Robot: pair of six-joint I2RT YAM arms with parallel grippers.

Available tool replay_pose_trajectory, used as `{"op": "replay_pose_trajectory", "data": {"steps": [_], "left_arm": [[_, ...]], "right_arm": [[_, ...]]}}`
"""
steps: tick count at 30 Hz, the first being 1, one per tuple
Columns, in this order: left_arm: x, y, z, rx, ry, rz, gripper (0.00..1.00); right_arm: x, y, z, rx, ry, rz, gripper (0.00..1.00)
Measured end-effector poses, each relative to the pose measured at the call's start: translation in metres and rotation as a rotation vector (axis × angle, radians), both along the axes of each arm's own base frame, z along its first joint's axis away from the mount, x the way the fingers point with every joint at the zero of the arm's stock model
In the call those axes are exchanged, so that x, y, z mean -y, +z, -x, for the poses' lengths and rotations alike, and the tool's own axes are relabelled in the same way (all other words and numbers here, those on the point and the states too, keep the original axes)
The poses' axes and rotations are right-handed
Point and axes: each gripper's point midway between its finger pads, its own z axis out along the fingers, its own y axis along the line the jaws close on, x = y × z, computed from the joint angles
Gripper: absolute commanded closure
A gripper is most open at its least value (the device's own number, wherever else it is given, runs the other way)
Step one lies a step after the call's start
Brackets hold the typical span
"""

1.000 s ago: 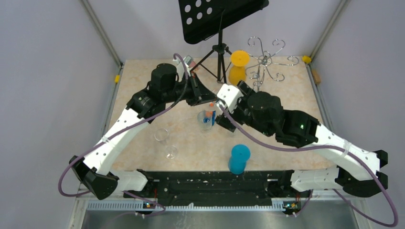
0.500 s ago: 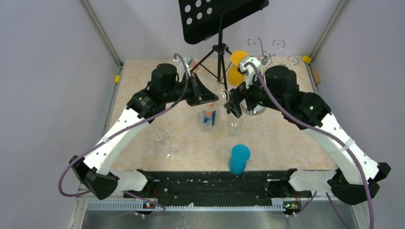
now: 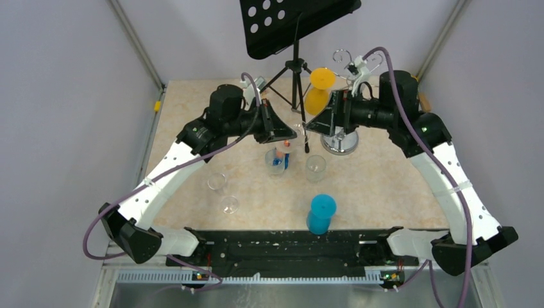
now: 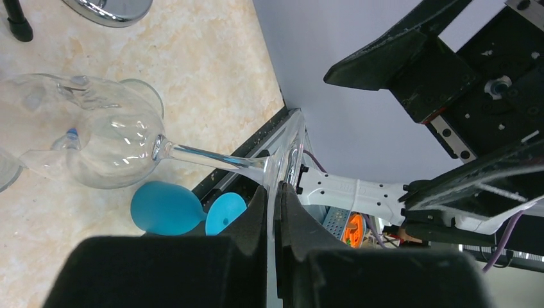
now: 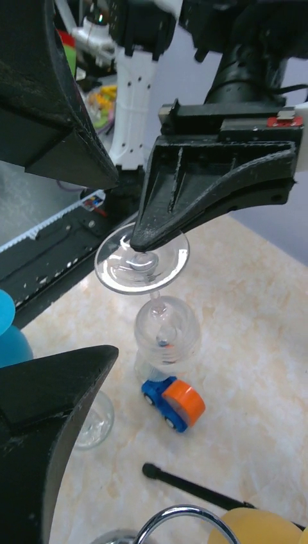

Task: Place the wine glass upside down on the wine glass rack
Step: Turn the wine glass upside down at the wine rack.

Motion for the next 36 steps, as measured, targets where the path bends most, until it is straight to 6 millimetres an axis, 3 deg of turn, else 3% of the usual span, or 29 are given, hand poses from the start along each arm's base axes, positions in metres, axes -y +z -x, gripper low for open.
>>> {"op": "replay_pose_trajectory", "data": {"steps": [10, 21, 28, 36], "left_arm": [[0.006, 0.013, 0.003, 0.028, -0.04, 0.052, 1.0], [0.015, 0.034, 0.004, 0.04, -0.072, 0.149, 1.0], [0.019, 0.041, 0.004, 0.032, -0.086, 0.185, 1.0], [0.025, 0.036, -0.002, 0.002, -0.088, 0.191, 1.0]], "right_arm": [[0.018, -0.002, -0.014, -0.185, -0.068, -0.254, 0.21], [0.009, 0.001, -0.012, -0.244, -0.017, -0.35, 0.41], [0.005, -0.001, -0.008, -0.272, 0.024, -0.385, 0.6], [0.0, 0.009, -0.004, -0.257, 0.081, -0.426, 0.63]]}}
